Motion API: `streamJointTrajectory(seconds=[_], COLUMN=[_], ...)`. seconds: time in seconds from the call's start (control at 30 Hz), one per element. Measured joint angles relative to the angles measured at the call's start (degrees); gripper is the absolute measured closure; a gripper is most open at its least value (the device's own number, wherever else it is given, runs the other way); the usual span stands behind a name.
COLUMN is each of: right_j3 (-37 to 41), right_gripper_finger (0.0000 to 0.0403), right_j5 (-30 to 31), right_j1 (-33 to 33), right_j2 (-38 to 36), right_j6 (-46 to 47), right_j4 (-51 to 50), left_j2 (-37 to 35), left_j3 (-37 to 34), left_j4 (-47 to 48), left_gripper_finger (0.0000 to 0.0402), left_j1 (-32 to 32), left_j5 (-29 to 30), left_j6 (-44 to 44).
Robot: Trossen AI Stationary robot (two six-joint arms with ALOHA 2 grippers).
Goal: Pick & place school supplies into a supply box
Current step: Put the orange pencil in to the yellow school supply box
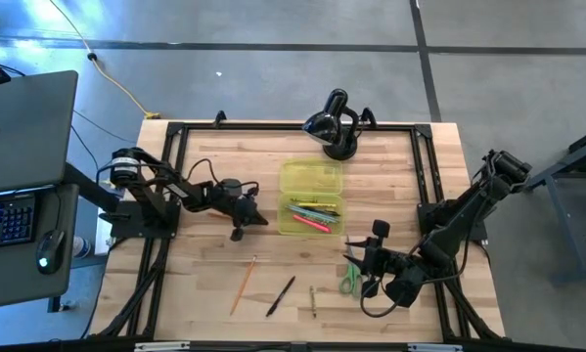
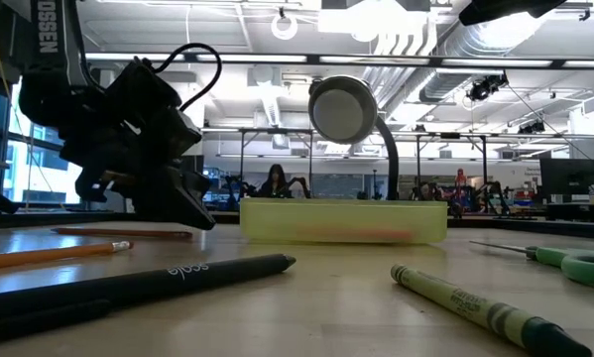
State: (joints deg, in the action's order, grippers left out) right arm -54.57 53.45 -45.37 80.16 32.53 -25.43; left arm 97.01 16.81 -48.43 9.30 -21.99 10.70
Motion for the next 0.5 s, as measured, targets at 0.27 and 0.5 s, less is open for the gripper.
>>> streamJointTrajectory(seconds=[0.27,0.5], right_j3=[0.00,0.00], right_gripper_finger=[0.0285,0.0285], right_j5=[0.00,0.14], right_j1=[0.01,0.01], right_j2=[0.00,0.00], right_j6=[0.00,-1.39], right_j4=[0.02,0.08], left_j2=[-0.15,-0.24], left_j3=[0.45,2.71], left_j4=[-1.09,-2.49], left_gripper_finger=[0.0385,0.0338], left_j1=[0.00,0.04], left_j5=[0.10,-4.24], left_j6=[-5.57,-16.18])
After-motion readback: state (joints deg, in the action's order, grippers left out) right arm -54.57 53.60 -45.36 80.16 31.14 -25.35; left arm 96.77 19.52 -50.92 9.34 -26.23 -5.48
